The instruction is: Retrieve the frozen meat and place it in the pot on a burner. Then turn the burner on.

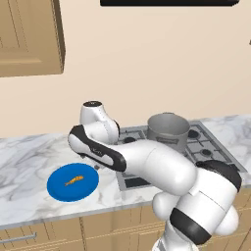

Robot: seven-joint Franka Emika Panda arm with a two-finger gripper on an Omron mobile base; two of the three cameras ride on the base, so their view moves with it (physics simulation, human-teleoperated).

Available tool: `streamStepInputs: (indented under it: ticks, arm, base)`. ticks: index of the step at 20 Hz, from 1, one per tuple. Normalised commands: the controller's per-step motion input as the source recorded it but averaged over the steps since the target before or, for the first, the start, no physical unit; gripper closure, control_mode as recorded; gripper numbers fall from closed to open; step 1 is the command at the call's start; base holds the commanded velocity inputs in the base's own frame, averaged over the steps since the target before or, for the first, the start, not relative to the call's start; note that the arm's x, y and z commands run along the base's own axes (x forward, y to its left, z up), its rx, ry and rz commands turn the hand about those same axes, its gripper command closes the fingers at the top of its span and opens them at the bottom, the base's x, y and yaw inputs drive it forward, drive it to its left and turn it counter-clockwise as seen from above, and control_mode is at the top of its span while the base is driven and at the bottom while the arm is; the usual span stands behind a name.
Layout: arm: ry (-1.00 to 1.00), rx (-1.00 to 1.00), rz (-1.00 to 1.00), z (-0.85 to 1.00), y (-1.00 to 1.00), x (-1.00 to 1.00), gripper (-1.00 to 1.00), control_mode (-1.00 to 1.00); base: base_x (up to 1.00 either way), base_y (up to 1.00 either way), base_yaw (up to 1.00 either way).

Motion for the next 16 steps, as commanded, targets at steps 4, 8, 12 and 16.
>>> streamStepInputs:
  ticks: [4, 8, 12, 16]
  arm:
    - [0.00, 0.00, 0.08, -0.09, 0.20, 0.02, -1.00, -1.00]
    - [0.00, 0.00, 0.02, -0.08, 0.01, 0.03, -1.00, -1.00]
    - [-0.03, -0.02, 0.00, -0.04, 0.06, 0.23, -1.00, -1.00]
    - [0.00, 0.00, 0.00, -0.02, 0.10, 0.18, -1.00, -1.00]
  base:
    - [0.00, 0.00, 0.00]
    - [0.00, 0.00, 0.00]
    - [0.00, 0.00, 0.00]
    - [0.00, 0.00, 0.00]
